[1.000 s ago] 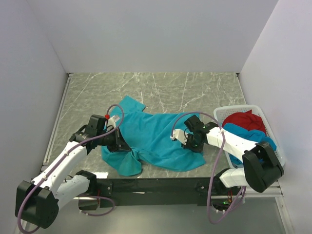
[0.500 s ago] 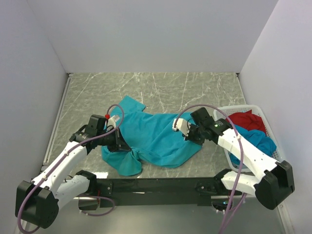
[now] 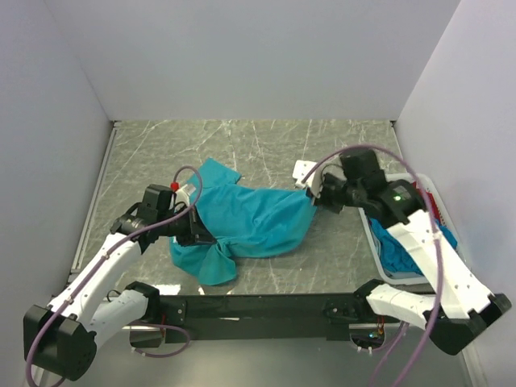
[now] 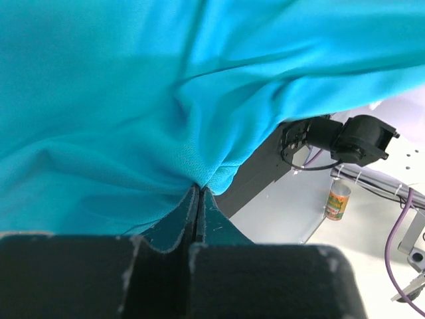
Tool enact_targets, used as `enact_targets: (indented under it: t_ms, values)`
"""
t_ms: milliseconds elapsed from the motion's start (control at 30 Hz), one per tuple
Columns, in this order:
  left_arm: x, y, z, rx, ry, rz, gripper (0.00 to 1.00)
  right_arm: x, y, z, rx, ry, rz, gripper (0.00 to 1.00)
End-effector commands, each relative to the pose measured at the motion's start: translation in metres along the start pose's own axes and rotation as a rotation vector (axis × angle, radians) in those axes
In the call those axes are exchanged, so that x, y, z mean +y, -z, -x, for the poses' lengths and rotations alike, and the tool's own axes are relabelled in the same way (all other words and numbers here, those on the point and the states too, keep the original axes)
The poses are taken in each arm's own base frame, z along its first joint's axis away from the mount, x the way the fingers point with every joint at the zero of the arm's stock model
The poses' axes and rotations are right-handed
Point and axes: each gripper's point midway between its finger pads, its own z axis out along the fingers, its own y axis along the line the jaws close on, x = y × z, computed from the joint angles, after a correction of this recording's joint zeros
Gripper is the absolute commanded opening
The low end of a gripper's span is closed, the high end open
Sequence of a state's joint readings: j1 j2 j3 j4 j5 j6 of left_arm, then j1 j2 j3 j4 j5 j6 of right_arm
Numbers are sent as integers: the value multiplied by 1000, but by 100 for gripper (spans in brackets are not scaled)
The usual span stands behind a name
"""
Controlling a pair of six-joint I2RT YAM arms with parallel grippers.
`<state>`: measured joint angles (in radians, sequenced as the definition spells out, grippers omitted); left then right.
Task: Fold and stack the t-shirts
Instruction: Flatten the tshirt out
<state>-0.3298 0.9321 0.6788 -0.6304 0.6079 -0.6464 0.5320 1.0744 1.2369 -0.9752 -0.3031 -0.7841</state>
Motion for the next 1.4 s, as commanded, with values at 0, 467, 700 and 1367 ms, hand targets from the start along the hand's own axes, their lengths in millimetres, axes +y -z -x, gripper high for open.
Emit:
enact_targets:
  t_ms: [0, 467, 700, 1367]
  values:
    - [-16, 11, 18, -64, -56, -12, 0, -12, 34, 38, -119, 42, -48, 0]
    - [-215, 179, 259, -732, -314, -234, 0, -257, 163, 142, -465, -240, -918, 0]
    - [-298, 243, 253, -815, -456, -489, 0, -226, 203, 165, -582, -125, -845, 0]
    - [-63, 57, 95, -242, -101, -196, 0, 48, -60, -24, 34, -112, 306, 0]
